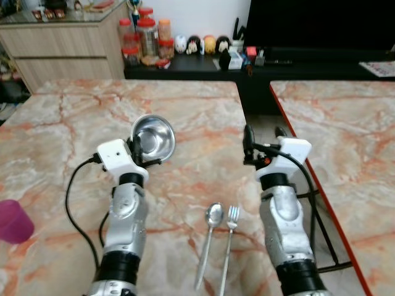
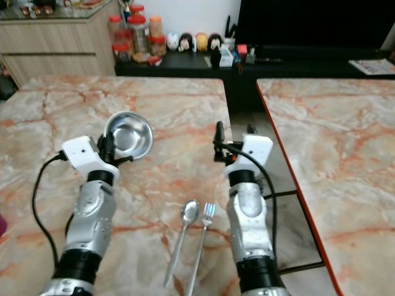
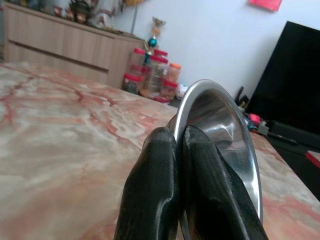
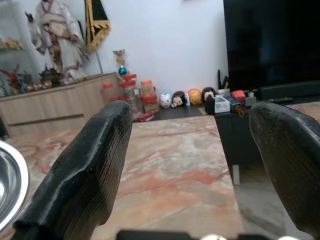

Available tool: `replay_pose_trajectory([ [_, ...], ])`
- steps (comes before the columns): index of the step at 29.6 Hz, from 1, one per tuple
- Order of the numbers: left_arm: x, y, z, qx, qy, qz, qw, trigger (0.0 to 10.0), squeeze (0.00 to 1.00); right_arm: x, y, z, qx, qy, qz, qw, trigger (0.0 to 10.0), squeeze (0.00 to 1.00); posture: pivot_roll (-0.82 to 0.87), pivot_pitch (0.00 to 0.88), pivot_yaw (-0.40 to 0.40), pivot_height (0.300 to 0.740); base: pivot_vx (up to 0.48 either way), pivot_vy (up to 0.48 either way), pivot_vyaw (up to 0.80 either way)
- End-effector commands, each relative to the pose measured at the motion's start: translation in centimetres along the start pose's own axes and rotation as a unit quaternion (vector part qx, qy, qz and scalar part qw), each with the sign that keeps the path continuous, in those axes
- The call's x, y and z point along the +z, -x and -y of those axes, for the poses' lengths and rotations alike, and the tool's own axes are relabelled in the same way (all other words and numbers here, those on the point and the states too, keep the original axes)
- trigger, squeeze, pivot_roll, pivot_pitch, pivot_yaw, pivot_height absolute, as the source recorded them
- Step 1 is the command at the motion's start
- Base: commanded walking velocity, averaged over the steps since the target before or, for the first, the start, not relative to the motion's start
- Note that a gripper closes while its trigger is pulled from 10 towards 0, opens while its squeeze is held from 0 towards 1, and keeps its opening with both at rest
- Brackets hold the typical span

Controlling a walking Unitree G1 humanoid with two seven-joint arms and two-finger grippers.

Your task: Setting the table

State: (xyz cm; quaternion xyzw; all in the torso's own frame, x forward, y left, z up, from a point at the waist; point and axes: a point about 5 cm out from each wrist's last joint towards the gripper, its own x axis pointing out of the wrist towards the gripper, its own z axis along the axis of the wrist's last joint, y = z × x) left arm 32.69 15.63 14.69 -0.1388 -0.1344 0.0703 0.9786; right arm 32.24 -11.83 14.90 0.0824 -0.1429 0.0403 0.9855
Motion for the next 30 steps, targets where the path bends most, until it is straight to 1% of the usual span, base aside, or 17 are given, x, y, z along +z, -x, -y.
replay_pose_trajectory([
  [1,-0.1,0.0,0.5,-0.003,0.004,0.0,1.0,10.0,0.0,-0.1,0.1,0.6,-0.009,0.002,-0.005,1.0,10.0,0.0,-0.04,0.0,0.011,0.74,0.0,-0.341,0.0],
  [14,0.2,-0.2,0.1,0.004,0.004,0.004,1.0,10.0,0.0,-0.1,0.1,0.7,-0.009,0.002,-0.006,1.0,10.0,0.0,-0.04,0.0,0.006,0.74,0.0,-0.335,0.0],
  [20,0.7,-0.5,0.0,0.008,0.005,0.013,1.0,10.0,0.0,0.1,0.0,0.5,-0.005,0.003,-0.001,1.0,10.0,0.0,-0.04,0.0,0.004,0.74,0.0,-0.328,0.0],
  [23,0.9,-0.7,0.1,0.006,0.007,0.017,1.0,10.0,0.0,0.2,0.0,0.4,-0.003,0.002,0.001,1.0,10.0,0.0,-0.04,0.0,0.004,0.74,0.0,-0.326,0.0],
  [26,1.2,-0.8,0.6,-0.002,0.012,0.021,1.0,10.0,0.0,0.2,-0.1,0.4,-0.003,0.003,0.002,1.0,10.0,0.0,-0.04,0.0,0.007,0.74,0.0,-0.325,0.0],
  [30,1.2,-0.8,1.0,-0.007,0.015,0.02,1.0,10.0,0.0,0.3,-0.1,0.5,-0.004,0.006,0.003,1.0,10.0,0.0,-0.04,0.0,0.01,0.74,0.0,-0.317,0.0],
])
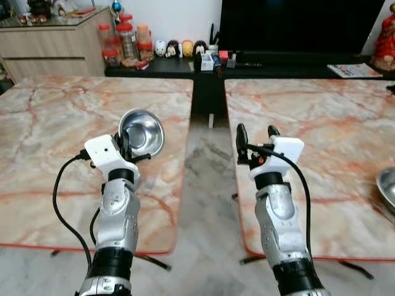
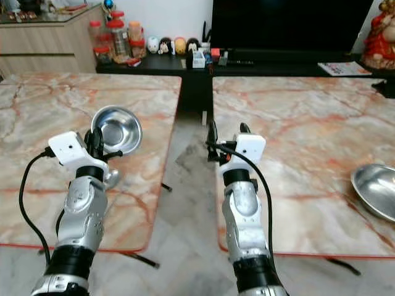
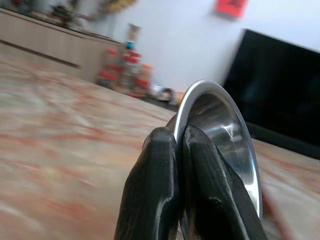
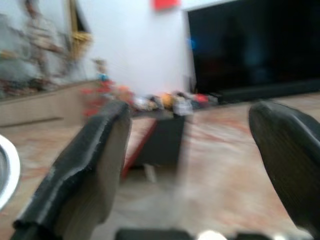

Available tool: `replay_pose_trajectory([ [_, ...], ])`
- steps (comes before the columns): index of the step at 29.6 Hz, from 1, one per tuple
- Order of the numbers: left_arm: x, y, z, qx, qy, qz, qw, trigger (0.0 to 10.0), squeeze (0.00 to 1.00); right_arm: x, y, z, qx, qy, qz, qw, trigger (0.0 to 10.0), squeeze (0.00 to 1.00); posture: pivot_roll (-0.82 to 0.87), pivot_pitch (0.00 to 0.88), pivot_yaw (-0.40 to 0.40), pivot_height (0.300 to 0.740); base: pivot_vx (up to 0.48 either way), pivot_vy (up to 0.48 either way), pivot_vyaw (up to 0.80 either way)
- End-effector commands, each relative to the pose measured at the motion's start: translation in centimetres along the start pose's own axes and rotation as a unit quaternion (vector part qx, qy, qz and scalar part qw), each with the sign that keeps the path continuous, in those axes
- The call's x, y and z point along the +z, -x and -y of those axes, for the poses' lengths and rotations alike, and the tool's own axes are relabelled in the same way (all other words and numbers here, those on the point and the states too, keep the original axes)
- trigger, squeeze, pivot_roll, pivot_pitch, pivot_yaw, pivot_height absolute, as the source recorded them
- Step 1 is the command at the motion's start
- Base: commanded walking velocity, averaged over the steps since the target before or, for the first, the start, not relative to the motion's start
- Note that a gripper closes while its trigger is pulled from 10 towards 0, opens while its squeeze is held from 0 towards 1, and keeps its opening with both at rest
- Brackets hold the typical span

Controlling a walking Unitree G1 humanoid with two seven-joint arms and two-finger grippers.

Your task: Setting the table

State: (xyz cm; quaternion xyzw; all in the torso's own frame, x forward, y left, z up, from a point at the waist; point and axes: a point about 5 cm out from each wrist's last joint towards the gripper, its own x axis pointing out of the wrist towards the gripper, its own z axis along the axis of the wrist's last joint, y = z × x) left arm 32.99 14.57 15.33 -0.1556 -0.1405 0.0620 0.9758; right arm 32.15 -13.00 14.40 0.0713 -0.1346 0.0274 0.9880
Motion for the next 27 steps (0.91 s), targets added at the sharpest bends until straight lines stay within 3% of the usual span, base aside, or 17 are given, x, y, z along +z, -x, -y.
replay_pose_trajectory([
  [1,0.9,-0.6,-0.1,-0.002,-0.004,0.015,1.0,10.0,0.0,0.5,-0.3,-0.7,0.007,-0.006,0.01,1.0,10.0,0.0,-0.04,0.0,0.011,0.74,0.0,-0.315,0.0],
  [13,0.6,-0.3,-0.1,-0.007,-0.006,0.007,1.0,10.0,0.0,0.4,-0.2,-0.7,0.005,-0.008,0.007,1.0,10.0,0.0,-0.04,0.0,0.014,0.74,0.0,-0.302,0.0],
  [19,0.1,0.0,-1.1,-0.004,-0.02,-0.008,1.0,10.0,0.0,0.0,0.0,-0.6,0.002,-0.007,0.0,1.0,10.0,0.0,-0.04,0.0,0.019,0.74,0.0,-0.292,0.0],
  [27,-0.4,0.7,-3.0,0.007,-0.048,-0.022,0.999,10.0,0.0,0.0,0.4,1.1,-0.018,0.009,-0.003,1.0,10.0,0.0,-0.05,0.0,0.021,0.74,0.0,-0.262,0.0],
])
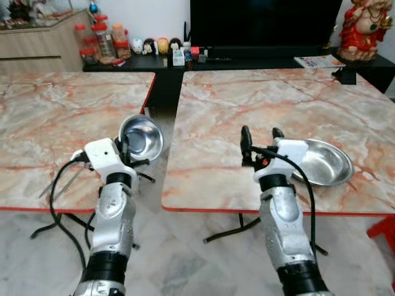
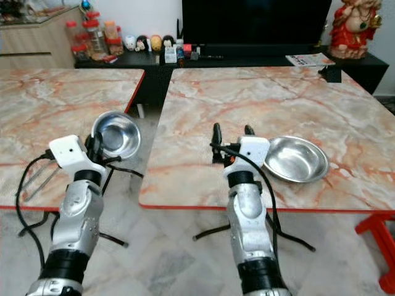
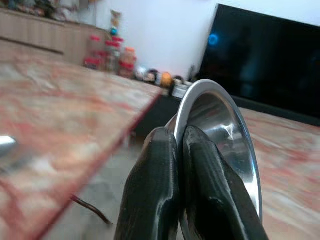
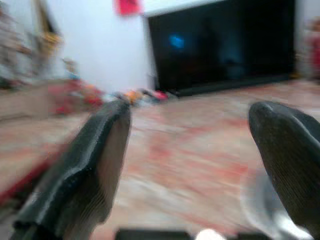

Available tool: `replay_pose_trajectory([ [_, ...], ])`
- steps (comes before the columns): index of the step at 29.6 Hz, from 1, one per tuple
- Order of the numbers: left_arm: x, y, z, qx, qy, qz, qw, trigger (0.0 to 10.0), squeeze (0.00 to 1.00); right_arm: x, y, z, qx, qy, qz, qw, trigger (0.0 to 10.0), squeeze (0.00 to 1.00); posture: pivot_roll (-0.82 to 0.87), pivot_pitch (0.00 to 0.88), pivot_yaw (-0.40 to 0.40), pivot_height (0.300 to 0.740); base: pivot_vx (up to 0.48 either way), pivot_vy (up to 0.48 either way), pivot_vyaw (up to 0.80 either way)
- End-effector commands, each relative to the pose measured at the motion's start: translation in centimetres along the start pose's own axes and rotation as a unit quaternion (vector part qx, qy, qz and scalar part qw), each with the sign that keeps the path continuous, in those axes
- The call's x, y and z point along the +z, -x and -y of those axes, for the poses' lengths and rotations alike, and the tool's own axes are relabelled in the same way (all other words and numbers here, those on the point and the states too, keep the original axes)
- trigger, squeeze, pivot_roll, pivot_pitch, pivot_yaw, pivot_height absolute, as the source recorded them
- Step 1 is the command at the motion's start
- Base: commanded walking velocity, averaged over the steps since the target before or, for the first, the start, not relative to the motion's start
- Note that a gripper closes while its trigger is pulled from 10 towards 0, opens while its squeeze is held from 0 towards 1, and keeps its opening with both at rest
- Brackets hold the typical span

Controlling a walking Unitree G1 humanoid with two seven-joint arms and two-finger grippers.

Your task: Setting the table

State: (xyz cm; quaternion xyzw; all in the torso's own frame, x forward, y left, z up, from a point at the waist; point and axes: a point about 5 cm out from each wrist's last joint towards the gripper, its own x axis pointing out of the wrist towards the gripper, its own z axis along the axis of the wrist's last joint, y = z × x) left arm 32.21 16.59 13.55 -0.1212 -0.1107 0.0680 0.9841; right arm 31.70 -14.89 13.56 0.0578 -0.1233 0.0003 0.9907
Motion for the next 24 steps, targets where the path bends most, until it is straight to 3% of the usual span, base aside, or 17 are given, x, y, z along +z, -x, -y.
replay_pose_trajectory([
  [1,0.3,0.0,-0.7,0.004,-0.012,0.004,1.0,10.0,0.0,0.3,-0.2,-0.7,0.007,-0.007,0.006,1.0,10.0,0.0,-0.05,0.0,0.019,0.74,0.0,-0.244,0.0],
  [11,0.3,0.3,-0.6,0.003,-0.012,0.005,1.0,10.0,0.0,0.2,-0.1,-0.7,0.009,-0.004,0.003,1.0,10.0,0.0,-0.04,0.0,0.014,0.74,0.0,-0.169,0.0],
  [24,0.1,0.4,1.3,-0.024,-0.001,0.002,1.0,10.0,0.0,0.2,0.0,-1.1,0.009,-0.009,0.003,1.0,10.0,0.0,-0.05,0.0,0.02,0.74,0.0,-0.023,0.0],
])
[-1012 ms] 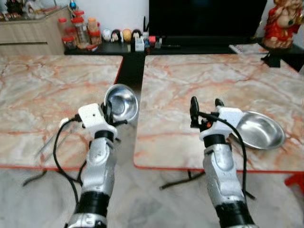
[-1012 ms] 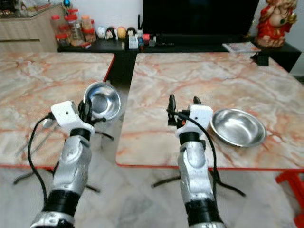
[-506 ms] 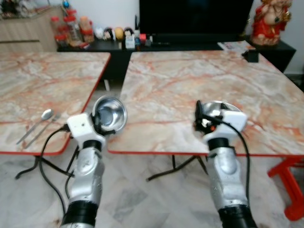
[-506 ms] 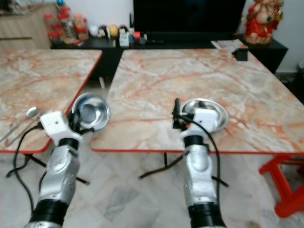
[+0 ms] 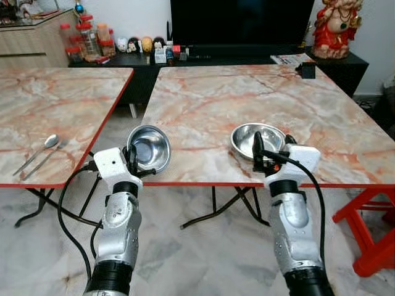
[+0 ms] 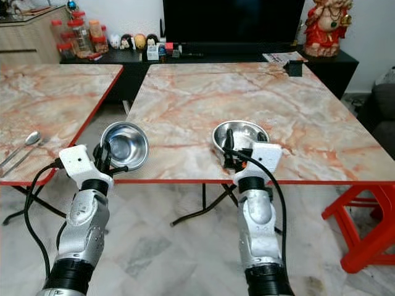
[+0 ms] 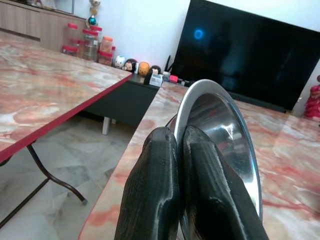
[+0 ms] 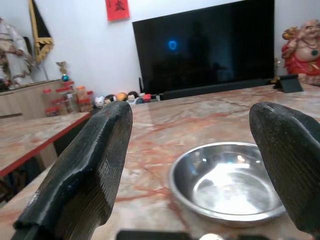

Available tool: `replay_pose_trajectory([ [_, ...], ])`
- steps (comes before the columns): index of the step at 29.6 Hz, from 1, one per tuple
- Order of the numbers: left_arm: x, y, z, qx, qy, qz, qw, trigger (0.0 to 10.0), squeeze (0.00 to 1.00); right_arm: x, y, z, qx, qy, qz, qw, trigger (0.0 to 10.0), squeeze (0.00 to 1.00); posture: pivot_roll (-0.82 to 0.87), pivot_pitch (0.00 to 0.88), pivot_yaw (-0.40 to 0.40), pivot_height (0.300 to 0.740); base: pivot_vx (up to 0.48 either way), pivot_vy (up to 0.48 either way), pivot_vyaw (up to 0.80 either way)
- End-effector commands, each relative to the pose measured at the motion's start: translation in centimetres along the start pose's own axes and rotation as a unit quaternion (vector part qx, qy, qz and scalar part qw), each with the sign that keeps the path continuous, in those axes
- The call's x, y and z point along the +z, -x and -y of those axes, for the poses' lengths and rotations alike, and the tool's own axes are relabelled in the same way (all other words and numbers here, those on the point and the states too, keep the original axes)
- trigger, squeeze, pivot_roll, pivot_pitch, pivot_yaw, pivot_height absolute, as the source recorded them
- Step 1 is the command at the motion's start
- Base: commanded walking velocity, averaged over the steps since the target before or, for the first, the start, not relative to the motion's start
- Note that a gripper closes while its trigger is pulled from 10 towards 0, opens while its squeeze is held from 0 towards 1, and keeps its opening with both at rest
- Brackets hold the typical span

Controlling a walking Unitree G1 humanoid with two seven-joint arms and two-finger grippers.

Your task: Setting the table

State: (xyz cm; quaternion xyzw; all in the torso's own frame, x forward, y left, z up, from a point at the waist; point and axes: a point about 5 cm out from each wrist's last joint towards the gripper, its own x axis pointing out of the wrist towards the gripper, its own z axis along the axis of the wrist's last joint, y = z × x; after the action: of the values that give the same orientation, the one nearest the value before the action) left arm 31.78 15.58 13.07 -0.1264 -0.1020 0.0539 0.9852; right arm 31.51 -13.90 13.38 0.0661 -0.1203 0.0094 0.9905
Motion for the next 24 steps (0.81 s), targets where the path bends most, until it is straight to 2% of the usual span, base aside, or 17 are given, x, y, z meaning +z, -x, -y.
replay_pose_trajectory([
  [1,0.72,-0.26,0.52,-0.012,-0.007,0.012,1.0,10.0,0.0,0.44,-0.18,-0.16,0.001,0.001,0.006,1.0,10.0,0.0,-0.05,0.0,0.02,0.74,0.0,0.0,0.0],
  [5,0.76,-0.26,0.48,-0.012,-0.008,0.013,1.0,10.0,0.0,0.39,-0.16,-0.15,0.001,0.001,0.005,1.0,10.0,0.0,-0.05,0.0,0.02,0.74,0.0,0.0,0.0],
  [9,0.87,-0.29,0.08,-0.008,-0.013,0.015,1.0,10.0,0.0,0.2,-0.11,-0.02,0.0,0.002,0.001,1.0,10.0,0.0,-0.04,0.0,0.019,0.74,0.0,-0.255,0.0],
  [24,0.96,-0.32,0.14,-0.008,-0.011,0.015,1.0,10.0,0.0,0.2,-0.17,-0.12,0.001,0.004,0.001,1.0,10.0,0.0,-0.05,0.0,0.019,0.74,0.0,-0.327,0.0],
])
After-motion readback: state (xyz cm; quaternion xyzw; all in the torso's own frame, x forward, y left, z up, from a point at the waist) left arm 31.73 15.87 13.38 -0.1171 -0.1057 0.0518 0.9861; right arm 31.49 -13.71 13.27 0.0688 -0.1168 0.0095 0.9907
